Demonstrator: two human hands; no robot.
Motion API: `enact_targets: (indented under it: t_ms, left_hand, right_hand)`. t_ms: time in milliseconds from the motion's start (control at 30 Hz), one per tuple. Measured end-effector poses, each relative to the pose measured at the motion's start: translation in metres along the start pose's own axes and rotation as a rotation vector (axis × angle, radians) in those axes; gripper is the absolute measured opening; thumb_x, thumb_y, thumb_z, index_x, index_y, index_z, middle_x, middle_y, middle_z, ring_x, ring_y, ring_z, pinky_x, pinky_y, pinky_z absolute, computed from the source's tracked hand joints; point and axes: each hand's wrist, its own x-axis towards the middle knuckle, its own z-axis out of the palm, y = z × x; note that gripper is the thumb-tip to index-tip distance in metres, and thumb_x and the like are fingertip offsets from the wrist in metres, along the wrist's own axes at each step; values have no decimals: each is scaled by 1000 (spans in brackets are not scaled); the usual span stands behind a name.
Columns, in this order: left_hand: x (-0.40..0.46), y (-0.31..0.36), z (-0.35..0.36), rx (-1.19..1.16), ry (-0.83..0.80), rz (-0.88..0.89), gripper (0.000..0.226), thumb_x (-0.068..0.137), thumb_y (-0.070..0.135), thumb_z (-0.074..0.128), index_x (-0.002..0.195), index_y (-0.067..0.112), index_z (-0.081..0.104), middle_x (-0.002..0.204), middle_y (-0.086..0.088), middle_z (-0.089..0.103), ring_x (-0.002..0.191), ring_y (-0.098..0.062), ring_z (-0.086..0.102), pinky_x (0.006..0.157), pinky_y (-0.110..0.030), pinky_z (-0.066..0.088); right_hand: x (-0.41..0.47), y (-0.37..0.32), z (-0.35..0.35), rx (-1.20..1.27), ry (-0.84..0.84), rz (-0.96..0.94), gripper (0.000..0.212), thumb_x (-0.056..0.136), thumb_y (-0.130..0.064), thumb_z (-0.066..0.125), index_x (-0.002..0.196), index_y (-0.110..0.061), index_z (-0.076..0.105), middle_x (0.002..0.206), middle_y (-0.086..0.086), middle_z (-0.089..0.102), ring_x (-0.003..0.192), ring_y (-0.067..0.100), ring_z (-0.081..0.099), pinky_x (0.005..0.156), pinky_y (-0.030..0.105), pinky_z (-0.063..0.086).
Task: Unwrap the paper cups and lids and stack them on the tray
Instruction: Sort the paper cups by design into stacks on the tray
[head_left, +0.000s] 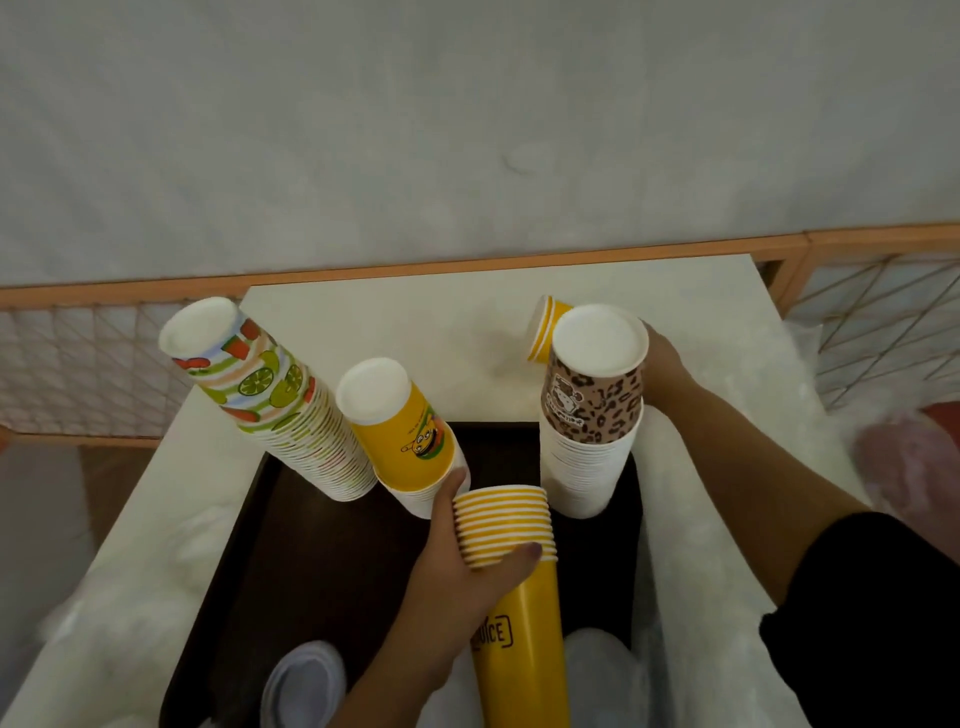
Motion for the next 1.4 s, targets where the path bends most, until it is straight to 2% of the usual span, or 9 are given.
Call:
enact_targets:
  t_ms: [233,400,533,667,767,867,1067,1300,1400]
  left_hand:
    - [-19,9,-10,-9,-18,4,86,66,38,76,131,53,21,120,12,43,100,-4,51,81,-25,48]
    - [-39,13,-20,-23,-35,42,79,76,29,74,127,54,19,106,25,38,93,2,48,69,-16,45]
    - [-56,18,-31,-30,-43,85,80,75,30,75,128,54,19,113,18,41,99,-3,50,81,-25,47]
    - [-75,23,-44,-64,-60,112,84,74,31,75,134,51,20,117,16,43,102,-6,51,88,-32,47]
    - [-87,23,-59,-52,-60,134,92,67,41,77,139,47,19,118,16,46,104,-6,52,93,-36,49]
    - [-96,18,-75,-67,-37,136,99,56,48,78,139,46,24,123,13,50,109,-11,55,95,-44,50]
    - [-105,6,-103,-65,24,118,94,68,39,77,142,42,18,122,9,46,97,-4,52,76,-27,51]
    - [-104,-8,-125,0,91,70,91,75,37,75,143,40,15,123,8,41,97,-7,48,68,-20,46]
    - [-100,-12,-129,-6,84,65,91,76,36,75,144,40,14,117,10,42,91,-5,50,64,-17,45]
  right_hand:
    - [-22,-43,-51,140,24,-111,69,78,-25,75,138,-25,41,123,-2,56,109,20,55,88,35,46]
    - [-55,-95,-90,274,28,-238,63,77,-35,70,133,-28,43,121,0,54,102,21,60,80,39,57]
    - [-85,-139,-107,340,19,-296,52,72,-41,66,121,-31,50,112,-8,52,97,16,61,81,36,58]
    - [-113,-169,-107,344,25,-332,48,76,-42,64,120,-29,51,122,3,52,102,21,62,81,39,58]
    - [-129,-189,-100,227,58,-347,41,79,-43,66,116,-31,53,120,4,54,93,25,64,75,38,59]
    - [-136,-209,-84,46,76,-414,37,81,-40,69,114,-30,56,111,0,57,78,19,63,65,23,56]
    - [-126,-248,-36,-430,-15,-478,52,80,-41,70,125,-24,52,120,8,53,105,22,50,79,27,36]
    - [-106,-253,34,-769,-173,-408,67,78,-41,72,135,-23,43,127,11,49,117,30,48,95,36,39]
    - [-101,-238,59,-778,-231,-369,65,80,-33,72,137,-23,42,128,13,45,115,30,49,90,36,42]
